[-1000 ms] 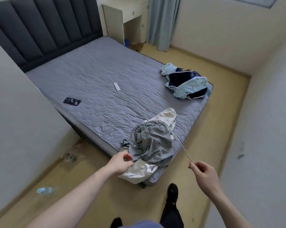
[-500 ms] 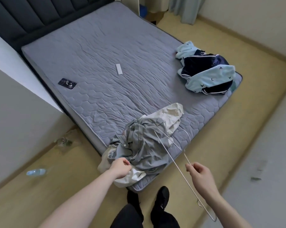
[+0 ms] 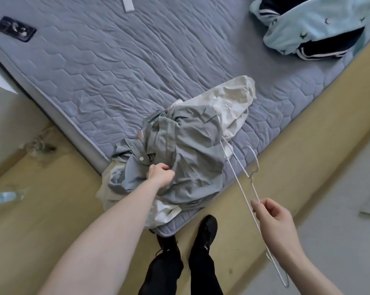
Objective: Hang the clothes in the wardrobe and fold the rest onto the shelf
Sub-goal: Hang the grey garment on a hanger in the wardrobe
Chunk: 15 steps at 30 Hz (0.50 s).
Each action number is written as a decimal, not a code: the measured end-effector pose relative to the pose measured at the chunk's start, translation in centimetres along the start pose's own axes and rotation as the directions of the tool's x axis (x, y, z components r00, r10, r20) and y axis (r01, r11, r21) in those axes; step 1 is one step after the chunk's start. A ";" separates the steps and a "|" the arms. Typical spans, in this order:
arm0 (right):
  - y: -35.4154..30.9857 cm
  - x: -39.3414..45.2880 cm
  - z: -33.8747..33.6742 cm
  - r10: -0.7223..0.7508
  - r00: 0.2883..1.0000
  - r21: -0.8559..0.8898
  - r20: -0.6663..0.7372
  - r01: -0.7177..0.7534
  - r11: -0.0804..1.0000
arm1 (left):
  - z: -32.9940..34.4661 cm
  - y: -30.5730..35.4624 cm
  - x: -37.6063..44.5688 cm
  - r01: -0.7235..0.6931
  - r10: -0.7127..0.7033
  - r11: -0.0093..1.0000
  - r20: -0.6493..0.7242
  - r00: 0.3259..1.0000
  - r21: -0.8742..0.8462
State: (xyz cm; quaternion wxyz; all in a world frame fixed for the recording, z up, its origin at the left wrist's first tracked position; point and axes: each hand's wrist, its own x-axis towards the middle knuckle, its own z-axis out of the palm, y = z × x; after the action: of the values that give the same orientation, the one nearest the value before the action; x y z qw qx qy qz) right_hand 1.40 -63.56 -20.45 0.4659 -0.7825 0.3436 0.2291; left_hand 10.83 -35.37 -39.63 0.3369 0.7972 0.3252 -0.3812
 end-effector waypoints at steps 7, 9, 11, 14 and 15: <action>-1.1 -0.1 1.6 0.024 1.000 0.038 -0.007 -0.023 0.999 | -1.9 0.1 -0.8 -0.089 0.075 0.989 -0.121 0.990 -0.120; -2.6 -1.6 1.3 0.013 1.000 0.042 -0.004 -0.013 0.999 | -4.0 0.2 -4.1 -0.189 0.184 0.982 -0.192 0.964 -0.005; -4.4 -3.4 0.8 -0.007 1.000 0.058 0.009 0.007 0.998 | -6.2 0.3 -8.6 -0.318 0.319 0.947 -0.225 0.921 0.039; -8.1 -6.9 -0.1 -0.066 0.997 0.068 0.031 0.064 0.996 | -9.6 1.3 -15.7 -0.470 0.457 0.882 -0.278 0.845 0.025; -9.4 -8.2 -0.5 -0.094 0.995 0.074 0.041 0.091 0.993 | -10.7 1.7 -18.2 -0.503 0.480 0.864 -0.306 0.822 0.007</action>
State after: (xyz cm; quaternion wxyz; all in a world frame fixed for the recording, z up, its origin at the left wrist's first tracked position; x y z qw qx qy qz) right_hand 3.06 -58.24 -9.30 0.5114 -0.7751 0.3044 0.2122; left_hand 7.29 -32.69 -18.90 0.4000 0.8890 0.1695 -0.1446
